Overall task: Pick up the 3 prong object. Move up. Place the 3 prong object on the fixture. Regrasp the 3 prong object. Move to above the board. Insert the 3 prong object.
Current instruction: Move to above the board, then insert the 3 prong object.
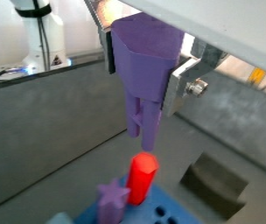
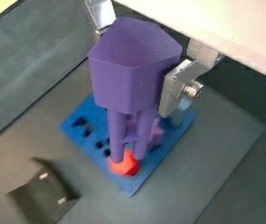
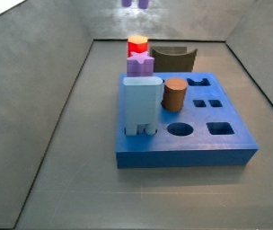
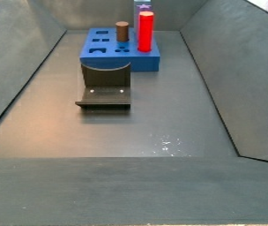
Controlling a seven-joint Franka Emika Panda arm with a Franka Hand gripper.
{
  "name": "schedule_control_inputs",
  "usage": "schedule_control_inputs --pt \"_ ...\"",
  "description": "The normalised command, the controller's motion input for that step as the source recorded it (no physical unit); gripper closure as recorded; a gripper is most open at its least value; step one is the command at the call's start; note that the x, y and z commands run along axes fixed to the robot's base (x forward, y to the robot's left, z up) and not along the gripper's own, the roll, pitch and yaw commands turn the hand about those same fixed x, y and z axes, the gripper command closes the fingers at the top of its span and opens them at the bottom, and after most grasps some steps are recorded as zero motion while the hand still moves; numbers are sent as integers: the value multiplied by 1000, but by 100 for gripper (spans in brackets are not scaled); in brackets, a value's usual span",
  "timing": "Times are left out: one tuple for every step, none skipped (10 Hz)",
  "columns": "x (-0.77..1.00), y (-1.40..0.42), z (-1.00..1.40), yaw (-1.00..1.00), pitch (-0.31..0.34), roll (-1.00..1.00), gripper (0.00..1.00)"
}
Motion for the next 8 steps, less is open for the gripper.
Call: schedule_control_inputs --pt "-144 -64 14 -77 -103 -934 100" --pt "-118 -29 22 -56 -91 -711 100" --pt "-105 -9 12 -44 -88 -567 100" --pt "-74 5 3 -18 -70 -299 100" --pt "-62 10 7 -8 -61 -235 100" --pt "0 0 0 0 -9 0 100" --pt "134 0 0 -97 0 0 100" --pt "77 23 0 -249 0 -54 100"
